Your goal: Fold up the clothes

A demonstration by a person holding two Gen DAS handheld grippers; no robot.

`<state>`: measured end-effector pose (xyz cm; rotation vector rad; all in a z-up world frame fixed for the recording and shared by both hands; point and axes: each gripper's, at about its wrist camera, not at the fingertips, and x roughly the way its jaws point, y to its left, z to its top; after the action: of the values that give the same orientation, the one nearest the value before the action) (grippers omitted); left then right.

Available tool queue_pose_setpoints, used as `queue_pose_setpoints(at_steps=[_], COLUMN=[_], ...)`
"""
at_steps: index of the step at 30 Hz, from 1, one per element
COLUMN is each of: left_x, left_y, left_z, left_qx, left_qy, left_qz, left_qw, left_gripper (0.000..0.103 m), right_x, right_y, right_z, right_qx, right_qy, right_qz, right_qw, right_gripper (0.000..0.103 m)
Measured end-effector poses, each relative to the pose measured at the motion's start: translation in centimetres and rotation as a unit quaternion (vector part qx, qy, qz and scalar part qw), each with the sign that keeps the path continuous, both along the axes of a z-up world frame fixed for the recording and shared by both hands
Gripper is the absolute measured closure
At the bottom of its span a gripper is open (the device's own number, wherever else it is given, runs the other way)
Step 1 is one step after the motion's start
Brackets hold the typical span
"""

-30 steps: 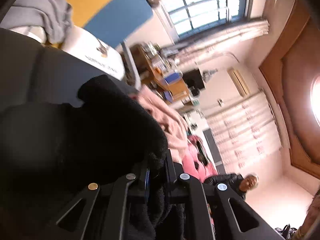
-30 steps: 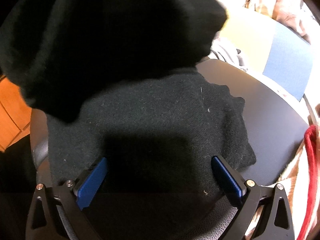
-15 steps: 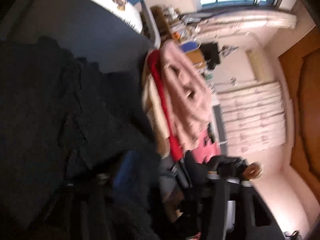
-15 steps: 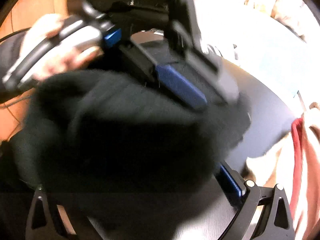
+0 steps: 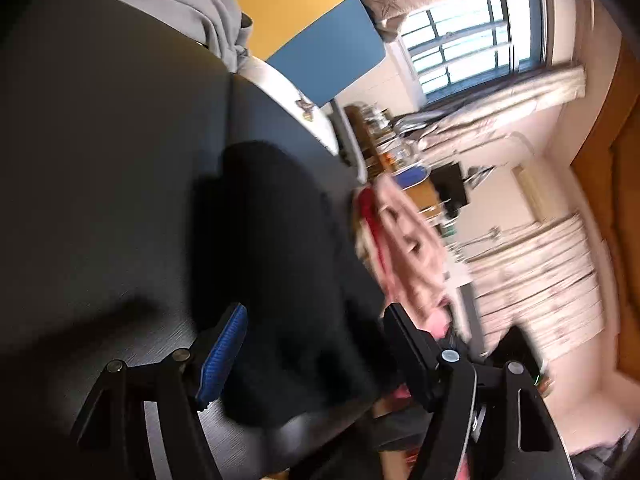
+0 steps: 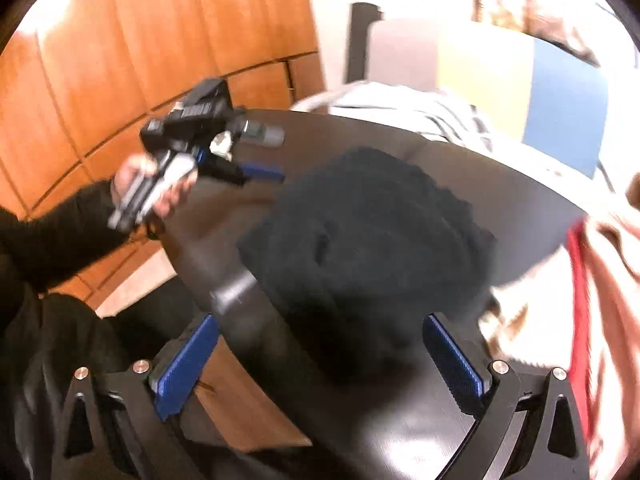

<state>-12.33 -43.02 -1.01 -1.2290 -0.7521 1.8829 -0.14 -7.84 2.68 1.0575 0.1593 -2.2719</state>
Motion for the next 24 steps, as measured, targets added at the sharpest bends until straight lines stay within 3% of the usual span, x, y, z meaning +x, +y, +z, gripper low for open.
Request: queue_pose_setpoints(at_steps=[2,3,4,6,9,11,13,16,18,20,21,23,24], left_x=[1.4,2.1,2.6,3.6,4.4,4.8,4.9,4.7,4.7,4.9,5.0,5.1,5.2], left_y=[-0.2,0.2,0.6,2.0,4.7,6.0,6.3,5.9,6.2,6.5,6.7,7.3,7.4], left_z=[0.0,-0.1,-0.1,-0.2,-1.1,-2.2,-2.4,-2.2,-2.0,-1.8,-1.8,-1.7,-1.7], left_qx=[-0.016,-0.025,-0.038,-0.075,-0.135,-0.182,-0.196,-0.199,-0.205,-0.211,-0.214,-0.22,-0.221], left_qy=[0.021,0.031,0.042,0.068,0.101,0.113,0.121,0.112,0.113,0.116,0.119,0.124,0.126], left_qz=[-0.015,-0.029,-0.045,-0.078,-0.124,-0.142,-0.149,-0.156,-0.158,-0.157,-0.156,-0.153,-0.151], left_qw=[0.9995,0.9988,0.9974,0.9918,0.9779,0.9663,0.9616,0.961,0.9594,0.9576,0.9568,0.9553,0.9552], left_gripper=[0.03,0.03,0.03,0.03,0.03,0.031,0.031,0.031,0.031,0.031,0.031,0.031,0.03], right_x=[-2.2,-3.2,-4.2,-5.1,-4.7,-3.3,-1.7,0.6,1.7,2.3,2.3,1.5,0.6], right_y=[-1.1,-1.5,-1.9,-2.1,-1.7,0.2,2.9,5.7,6.5,6.7,6.6,6.1,5.9], right_z=[-1.6,-2.6,-3.4,-4.9,-5.9,-5.1,-5.9,-9.6,-10.0,-8.7,-7.6,-5.2,-4.0], right_qx=[0.009,0.014,0.013,0.012,-0.012,-0.074,-0.108,-0.089,-0.101,-0.094,-0.085,-0.065,-0.059], right_qy=[-0.035,-0.056,-0.078,-0.11,-0.14,-0.143,-0.153,-0.189,-0.185,-0.15,-0.125,-0.07,-0.046], right_qz=[0.011,0.014,0.014,0.007,-0.007,-0.033,-0.09,-0.167,-0.189,-0.203,-0.204,-0.198,-0.196], right_qw=[0.999,0.998,0.997,0.994,0.99,0.986,0.978,0.964,0.959,0.963,0.967,0.976,0.978], right_gripper=[0.013,0.032,0.06,0.092,0.096,0.096,0.096,0.096,0.095,0.088,0.081,0.054,0.027])
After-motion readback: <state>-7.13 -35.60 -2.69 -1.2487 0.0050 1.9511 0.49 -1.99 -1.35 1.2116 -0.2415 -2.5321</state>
